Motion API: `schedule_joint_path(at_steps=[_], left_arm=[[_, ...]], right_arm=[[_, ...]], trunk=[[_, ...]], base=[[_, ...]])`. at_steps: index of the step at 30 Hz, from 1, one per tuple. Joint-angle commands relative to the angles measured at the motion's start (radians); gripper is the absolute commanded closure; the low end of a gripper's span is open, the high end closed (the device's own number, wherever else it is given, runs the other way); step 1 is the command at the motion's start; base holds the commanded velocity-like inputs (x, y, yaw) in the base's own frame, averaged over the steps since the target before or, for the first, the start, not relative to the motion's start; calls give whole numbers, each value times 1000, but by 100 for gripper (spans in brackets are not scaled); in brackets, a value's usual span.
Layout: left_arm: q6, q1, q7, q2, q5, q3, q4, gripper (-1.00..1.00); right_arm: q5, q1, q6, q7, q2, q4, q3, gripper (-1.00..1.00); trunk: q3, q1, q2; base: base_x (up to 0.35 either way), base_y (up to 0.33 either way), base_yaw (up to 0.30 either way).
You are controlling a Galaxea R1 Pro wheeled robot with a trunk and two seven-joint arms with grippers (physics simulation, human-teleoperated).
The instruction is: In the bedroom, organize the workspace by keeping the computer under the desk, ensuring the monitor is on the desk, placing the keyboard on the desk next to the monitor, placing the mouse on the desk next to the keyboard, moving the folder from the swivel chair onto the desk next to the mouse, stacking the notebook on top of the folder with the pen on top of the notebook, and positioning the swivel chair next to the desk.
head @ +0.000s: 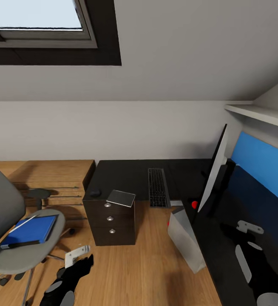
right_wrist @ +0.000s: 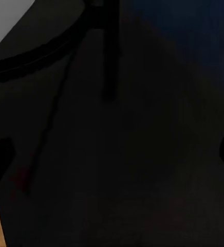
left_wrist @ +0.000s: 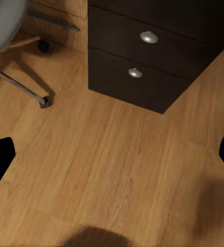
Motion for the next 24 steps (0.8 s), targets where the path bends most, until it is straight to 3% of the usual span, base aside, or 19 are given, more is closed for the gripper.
schedule_joint_path(at_steps=[1,5,10,11,14,16,20,24], left_arm=[[-17,17,8,7,10,-3,-7,-100],[-134,143,-20,42,10,-4,-26,-100],[-197,224,-69,68,10,-4,-24,-100],[-222,245,-112,77,9,-4,3,-100],[-273,263,-169,85,6,-5,57,-100],[-354,274,-208,91,-4,-5,120,-100],[-422,279,-226,93,-23,-6,165,-100],[-446,281,-232,94,-32,-6,182,-100]], right_arm=[[-9,-1,4,-5,-1,0,1,-100],[-9,-3,2,-5,-2,4,1,-100],[-9,-3,1,-3,-3,5,2,-100],[-10,-3,1,-2,-2,2,2,-100],[-10,-4,0,1,-2,-1,1,-100],[-11,-4,0,2,-2,-2,1,-100],[-12,-4,0,2,-1,-3,1,-100],[-16,-4,-1,4,-1,-8,0,-100]], trunk=[[-2,1,-2],[-2,1,-2],[-2,1,-2],[-2,1,-2],[-2,1,-2],[-2,1,-2],[-2,1,-2],[-2,1,-2]], base=[[0,0,0],[0,0,0],[0,0,0],[0,0,0],[0,0,0],[0,0,0],[0,0,0],[0,0,0]])
